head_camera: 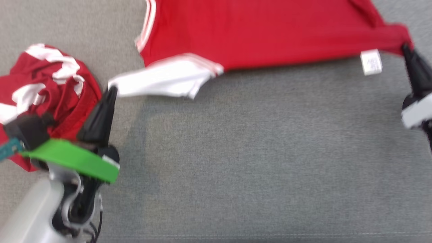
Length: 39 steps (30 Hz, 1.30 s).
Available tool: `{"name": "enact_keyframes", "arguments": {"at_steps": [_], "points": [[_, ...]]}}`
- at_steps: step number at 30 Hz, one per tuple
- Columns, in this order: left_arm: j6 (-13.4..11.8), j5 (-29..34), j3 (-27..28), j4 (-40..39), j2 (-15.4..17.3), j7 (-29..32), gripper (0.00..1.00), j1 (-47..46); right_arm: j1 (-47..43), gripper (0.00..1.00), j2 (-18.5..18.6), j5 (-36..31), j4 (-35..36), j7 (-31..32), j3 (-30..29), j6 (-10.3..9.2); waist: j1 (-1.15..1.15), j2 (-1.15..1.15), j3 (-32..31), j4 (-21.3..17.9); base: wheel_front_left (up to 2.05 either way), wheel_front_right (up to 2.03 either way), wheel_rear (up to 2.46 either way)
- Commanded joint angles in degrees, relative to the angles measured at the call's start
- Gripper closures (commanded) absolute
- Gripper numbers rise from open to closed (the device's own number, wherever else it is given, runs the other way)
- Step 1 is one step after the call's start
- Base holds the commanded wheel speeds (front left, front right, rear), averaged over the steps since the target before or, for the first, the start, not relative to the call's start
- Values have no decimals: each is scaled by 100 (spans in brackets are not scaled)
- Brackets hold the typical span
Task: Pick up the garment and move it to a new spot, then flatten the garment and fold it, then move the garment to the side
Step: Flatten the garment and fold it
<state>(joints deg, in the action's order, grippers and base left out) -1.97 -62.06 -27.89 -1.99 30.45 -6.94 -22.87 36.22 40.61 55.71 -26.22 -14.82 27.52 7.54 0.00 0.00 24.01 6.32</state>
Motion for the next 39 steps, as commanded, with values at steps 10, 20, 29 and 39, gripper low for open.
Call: {"name": "enact_keyframes", "arguments": {"at_steps": [10,20,29,39], "points": [[-630,-165,19,-626,187,-365,100,1759,-1563,100,-207,-91,464,-42,-562,-11,0,0,-1297,-508,0,0,0],[-1120,-21,-74,-1069,242,-370,100,2313,-2838,100,-301,-820,987,-43,-1032,-11,0,0,-1418,-529,0,0,0],[-1032,28,-183,-603,75,-34,100,1468,-2126,100,-548,-887,740,436,-840,-10,0,0,-1041,-543,0,0,0],[-575,389,-500,604,-320,202,100,-11,-1046,100,-652,-941,13,605,-536,-10,0,0,-461,-320,0,0,0]]}}
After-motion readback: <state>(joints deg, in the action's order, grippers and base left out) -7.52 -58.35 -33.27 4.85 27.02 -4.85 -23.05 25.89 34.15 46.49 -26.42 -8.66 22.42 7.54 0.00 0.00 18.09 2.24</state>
